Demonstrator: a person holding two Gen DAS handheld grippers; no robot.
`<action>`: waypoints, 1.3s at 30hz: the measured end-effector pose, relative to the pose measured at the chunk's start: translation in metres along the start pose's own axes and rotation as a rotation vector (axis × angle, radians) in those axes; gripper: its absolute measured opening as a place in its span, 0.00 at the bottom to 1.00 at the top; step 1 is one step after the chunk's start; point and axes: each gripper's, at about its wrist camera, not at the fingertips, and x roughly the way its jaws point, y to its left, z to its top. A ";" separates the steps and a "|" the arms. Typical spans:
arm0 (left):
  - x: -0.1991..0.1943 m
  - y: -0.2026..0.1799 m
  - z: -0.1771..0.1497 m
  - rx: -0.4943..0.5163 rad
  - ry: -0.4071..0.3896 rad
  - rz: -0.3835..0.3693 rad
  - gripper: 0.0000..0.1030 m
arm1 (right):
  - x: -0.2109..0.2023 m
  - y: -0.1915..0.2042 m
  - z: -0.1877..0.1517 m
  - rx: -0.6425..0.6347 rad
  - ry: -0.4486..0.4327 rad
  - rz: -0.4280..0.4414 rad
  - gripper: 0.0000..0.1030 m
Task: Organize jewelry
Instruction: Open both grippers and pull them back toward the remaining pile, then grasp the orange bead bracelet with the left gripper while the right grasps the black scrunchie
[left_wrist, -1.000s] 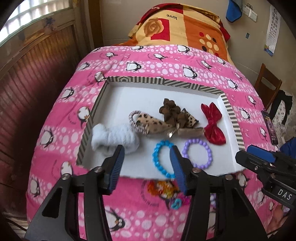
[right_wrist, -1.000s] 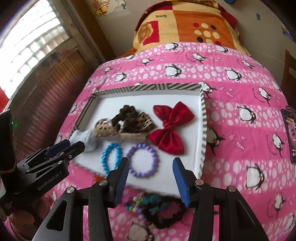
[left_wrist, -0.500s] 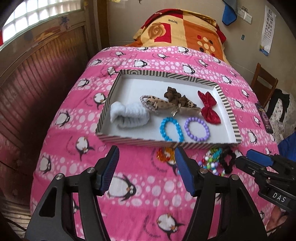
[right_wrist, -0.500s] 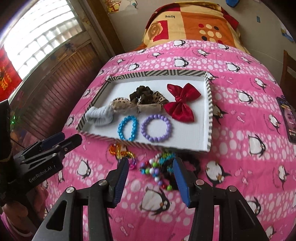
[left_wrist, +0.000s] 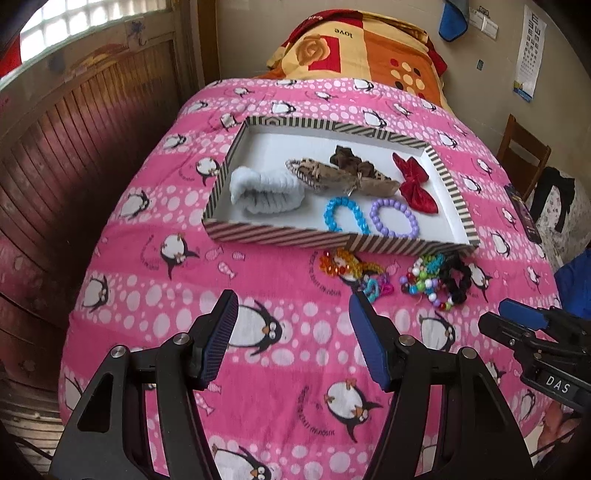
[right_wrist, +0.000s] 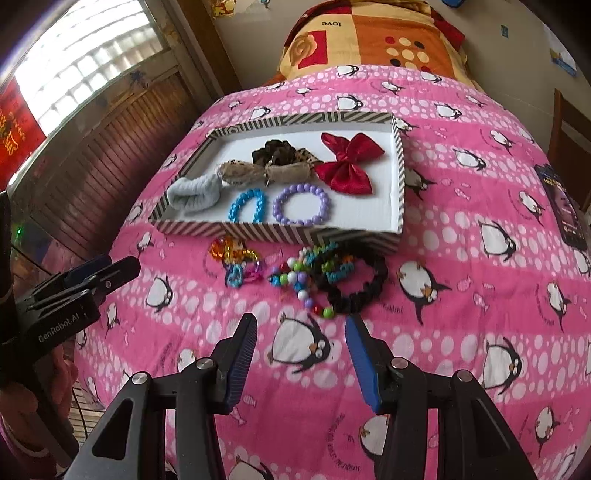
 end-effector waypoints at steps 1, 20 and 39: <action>0.001 0.001 -0.001 -0.002 0.005 -0.005 0.61 | 0.000 -0.001 -0.002 0.001 0.001 -0.004 0.46; 0.030 0.013 -0.006 -0.080 0.099 -0.055 0.61 | 0.031 -0.017 0.014 -0.037 0.000 0.004 0.39; 0.074 -0.004 0.021 -0.144 0.181 -0.161 0.61 | 0.043 -0.037 0.029 -0.022 0.031 0.091 0.05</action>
